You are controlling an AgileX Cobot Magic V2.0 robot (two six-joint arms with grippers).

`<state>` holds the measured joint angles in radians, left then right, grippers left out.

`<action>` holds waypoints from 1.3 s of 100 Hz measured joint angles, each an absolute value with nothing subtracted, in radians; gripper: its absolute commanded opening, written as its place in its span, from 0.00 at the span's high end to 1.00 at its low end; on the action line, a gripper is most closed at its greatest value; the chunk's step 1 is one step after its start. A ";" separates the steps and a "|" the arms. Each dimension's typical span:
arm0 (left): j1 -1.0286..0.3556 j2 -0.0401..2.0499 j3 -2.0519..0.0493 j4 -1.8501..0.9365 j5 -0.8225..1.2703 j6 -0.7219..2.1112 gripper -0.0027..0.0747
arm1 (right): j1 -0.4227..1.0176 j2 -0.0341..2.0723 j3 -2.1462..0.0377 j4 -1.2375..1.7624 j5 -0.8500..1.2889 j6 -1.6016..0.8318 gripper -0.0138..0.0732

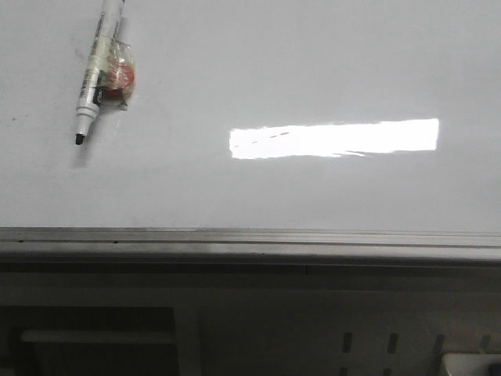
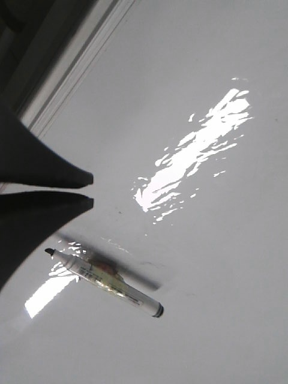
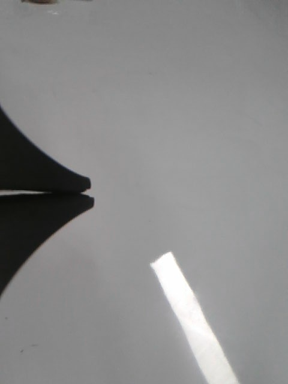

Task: Write number 3 on whiteboard

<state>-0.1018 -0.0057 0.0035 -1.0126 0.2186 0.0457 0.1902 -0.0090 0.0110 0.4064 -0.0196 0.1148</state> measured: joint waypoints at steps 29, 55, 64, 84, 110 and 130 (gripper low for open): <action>-0.102 0.036 -0.196 -0.772 0.334 0.250 0.98 | 0.190 0.001 -0.164 0.238 0.163 0.117 0.85; -0.102 0.404 -0.498 -0.542 0.568 0.302 0.47 | 0.190 0.204 -0.396 0.136 0.354 0.117 0.43; -0.108 0.531 -0.568 -0.594 0.624 0.405 0.44 | 0.190 0.273 -0.441 0.131 0.395 0.117 0.42; -0.215 0.746 -0.646 -0.761 0.629 0.624 0.44 | 0.190 0.391 -0.478 0.128 0.413 0.117 0.42; -0.351 0.970 -0.658 -0.782 0.510 0.641 0.44 | 0.190 0.440 -0.478 0.128 0.401 0.117 0.42; -0.404 1.058 -0.663 -0.804 0.386 0.641 0.44 | 0.190 0.440 -0.478 0.128 0.401 0.117 0.42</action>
